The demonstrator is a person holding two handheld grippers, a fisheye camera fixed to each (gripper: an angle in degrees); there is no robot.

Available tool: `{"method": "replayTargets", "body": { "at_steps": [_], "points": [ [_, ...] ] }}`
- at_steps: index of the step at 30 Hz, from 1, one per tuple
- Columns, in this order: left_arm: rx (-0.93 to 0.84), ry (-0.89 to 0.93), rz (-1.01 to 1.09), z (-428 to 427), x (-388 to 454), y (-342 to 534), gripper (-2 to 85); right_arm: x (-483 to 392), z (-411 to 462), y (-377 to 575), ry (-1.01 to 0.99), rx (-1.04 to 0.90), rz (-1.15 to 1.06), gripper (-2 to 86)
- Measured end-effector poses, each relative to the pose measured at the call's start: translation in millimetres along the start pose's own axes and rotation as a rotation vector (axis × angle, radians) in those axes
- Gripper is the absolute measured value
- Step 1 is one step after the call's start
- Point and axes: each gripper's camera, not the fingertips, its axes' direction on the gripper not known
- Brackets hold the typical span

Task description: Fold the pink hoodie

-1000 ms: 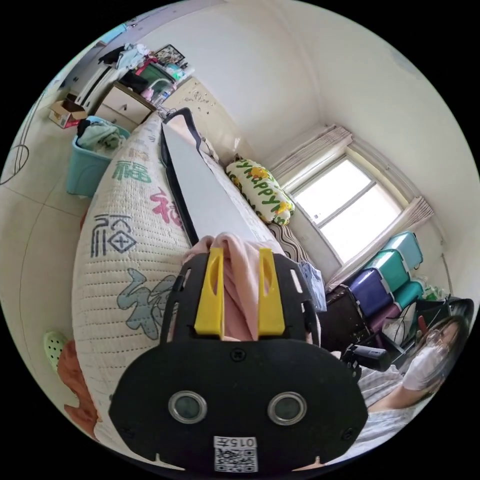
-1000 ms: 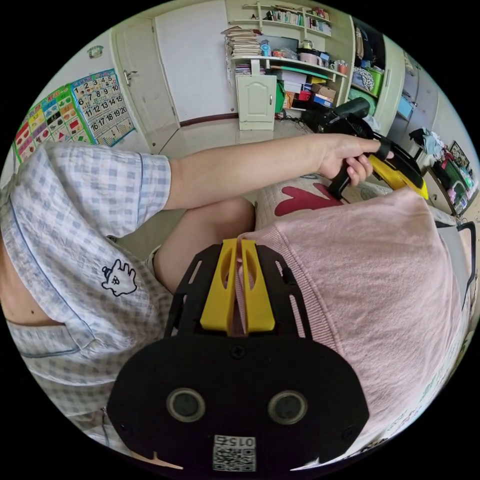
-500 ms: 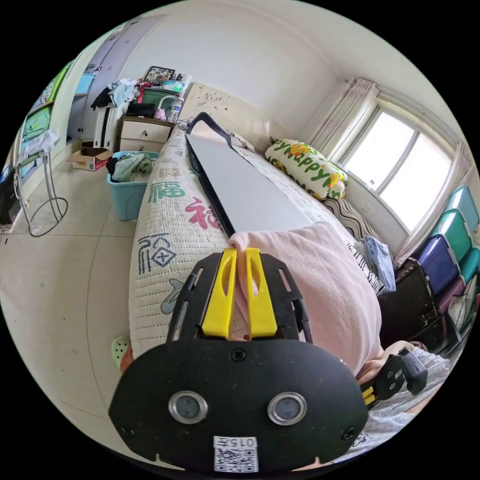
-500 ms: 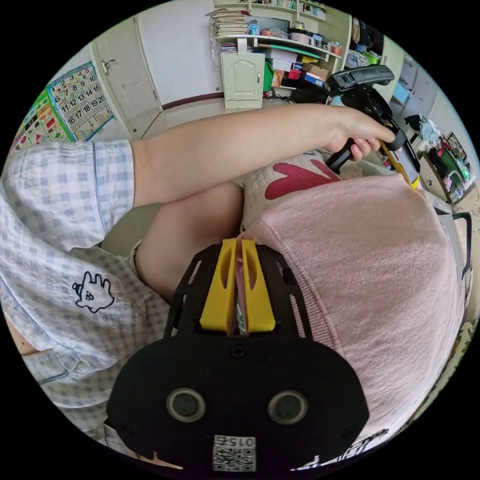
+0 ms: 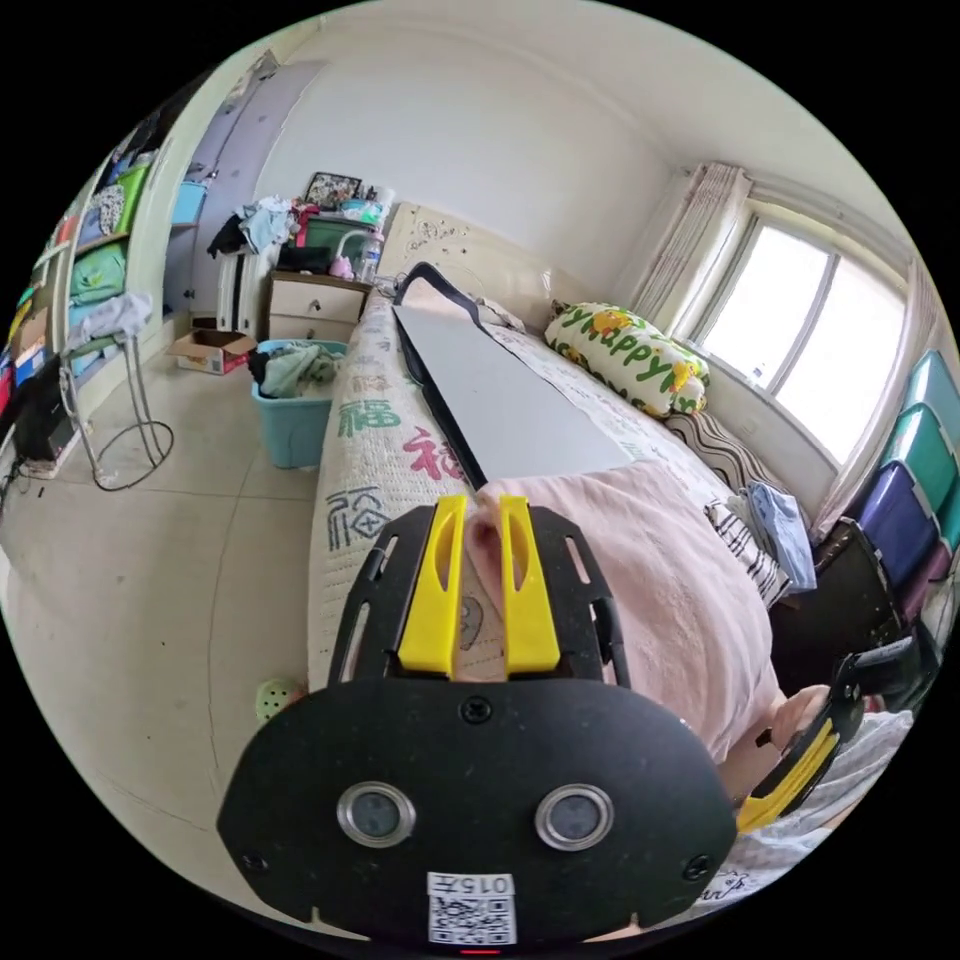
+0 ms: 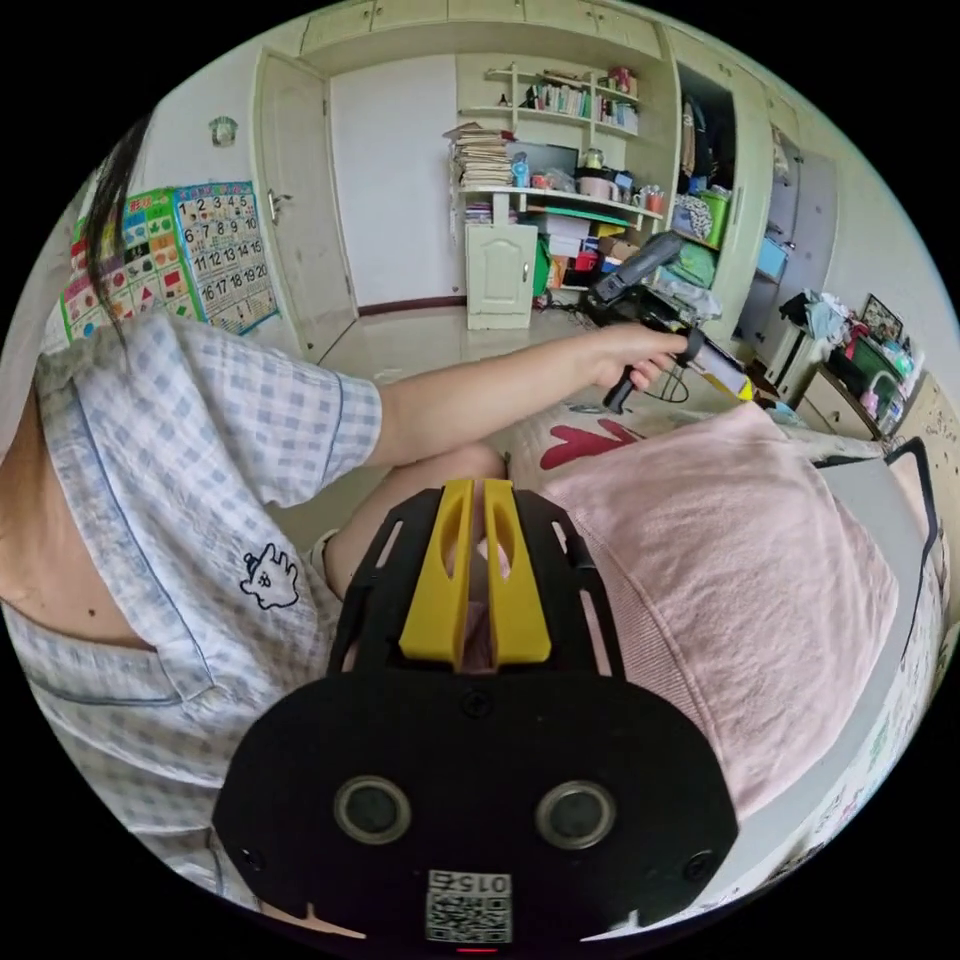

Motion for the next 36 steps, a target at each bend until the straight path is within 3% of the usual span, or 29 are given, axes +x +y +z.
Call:
{"method": "replayTargets", "body": {
  "at_steps": [2,6,9,11,16,18,24,29,36],
  "points": [
    [0.033,0.037,0.027,-11.5,4.8,-0.6,5.8,10.4,10.1,-1.9,0.006,-0.063,0.040,-0.3],
    [-0.048,0.258,0.024,4.8,-1.1,-3.5,4.0,26.0,63.4,-4.7,0.144,-0.395,0.060,-0.8],
    [-0.185,0.053,0.064,31.9,-3.7,-3.2,0.7,27.7,65.8,-2.1,0.161,-0.415,0.007,-0.9],
    [-0.242,0.078,0.073,43.0,-7.8,-6.7,0.2,33.5,56.2,1.7,0.143,-0.407,0.012,-0.9],
    [-0.162,0.173,0.010,28.5,-37.4,-9.4,4.0,63.9,-15.9,25.4,-0.116,-0.234,0.072,0.3],
    [-0.119,0.284,-0.117,22.6,-73.3,-6.1,11.2,92.3,-72.4,48.6,-0.225,-0.007,0.105,2.5],
    [-0.173,0.543,-0.245,37.8,-132.5,3.2,17.0,209.2,-185.1,136.1,-0.101,0.428,0.494,6.9],
    [-0.211,0.693,-0.286,57.2,-154.8,2.6,18.1,298.3,-213.7,197.9,0.029,0.372,0.791,13.6],
    [-0.318,0.754,-0.270,82.2,-166.6,-4.0,16.7,372.7,-216.8,239.6,-0.111,0.316,0.931,16.6]
  ]
}}
